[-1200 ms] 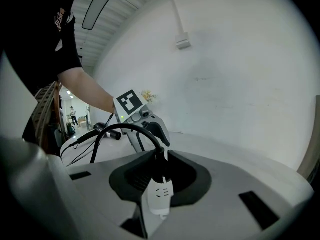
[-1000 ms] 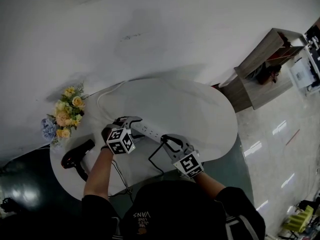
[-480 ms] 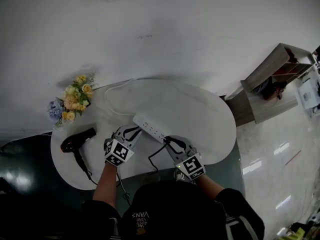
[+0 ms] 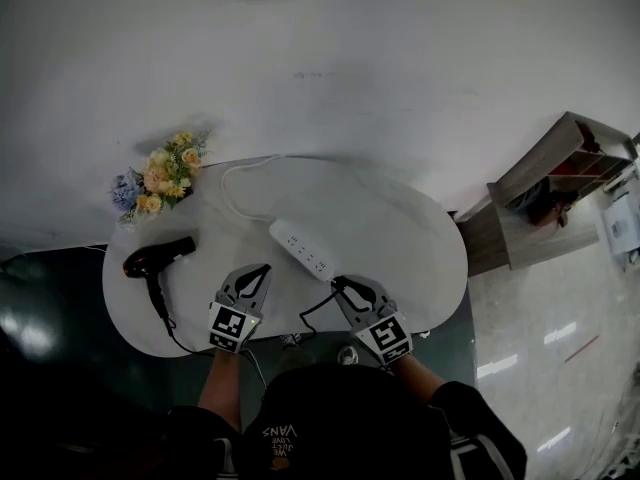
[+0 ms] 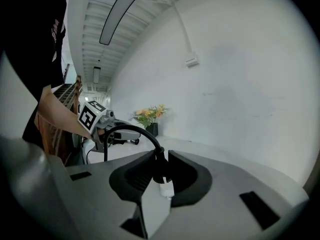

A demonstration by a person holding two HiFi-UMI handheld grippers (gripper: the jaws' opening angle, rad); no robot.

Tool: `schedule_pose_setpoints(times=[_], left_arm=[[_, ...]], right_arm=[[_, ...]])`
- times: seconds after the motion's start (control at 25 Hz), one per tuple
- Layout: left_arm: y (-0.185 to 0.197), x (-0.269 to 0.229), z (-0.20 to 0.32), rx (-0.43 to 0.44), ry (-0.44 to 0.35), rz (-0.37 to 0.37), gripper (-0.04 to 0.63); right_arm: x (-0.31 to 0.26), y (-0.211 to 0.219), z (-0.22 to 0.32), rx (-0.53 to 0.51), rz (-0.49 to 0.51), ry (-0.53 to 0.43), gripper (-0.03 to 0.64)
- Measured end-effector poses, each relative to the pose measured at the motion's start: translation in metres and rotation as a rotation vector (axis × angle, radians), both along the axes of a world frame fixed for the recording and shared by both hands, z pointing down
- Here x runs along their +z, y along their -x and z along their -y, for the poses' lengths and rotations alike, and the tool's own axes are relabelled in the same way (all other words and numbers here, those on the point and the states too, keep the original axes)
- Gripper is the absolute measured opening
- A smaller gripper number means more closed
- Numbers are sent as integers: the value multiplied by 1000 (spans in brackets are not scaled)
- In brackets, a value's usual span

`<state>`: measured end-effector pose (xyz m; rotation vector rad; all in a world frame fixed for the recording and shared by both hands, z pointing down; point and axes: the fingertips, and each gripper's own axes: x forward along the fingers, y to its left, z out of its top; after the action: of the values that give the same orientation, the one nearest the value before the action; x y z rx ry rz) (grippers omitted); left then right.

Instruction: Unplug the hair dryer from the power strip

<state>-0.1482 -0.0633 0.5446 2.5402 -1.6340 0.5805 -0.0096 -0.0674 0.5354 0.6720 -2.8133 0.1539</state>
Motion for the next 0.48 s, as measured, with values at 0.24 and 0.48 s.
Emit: schedule_pose_setpoints(times=[0.24, 0.48], left_arm=[[-8, -8, -38, -101, -43, -48, 18], [-24, -29, -72, -187, -109, -96, 18]], right_arm=[[-4, -15, -15, -23, 11, -2, 92], [-9, -26, -26, -46, 28, 2, 92]])
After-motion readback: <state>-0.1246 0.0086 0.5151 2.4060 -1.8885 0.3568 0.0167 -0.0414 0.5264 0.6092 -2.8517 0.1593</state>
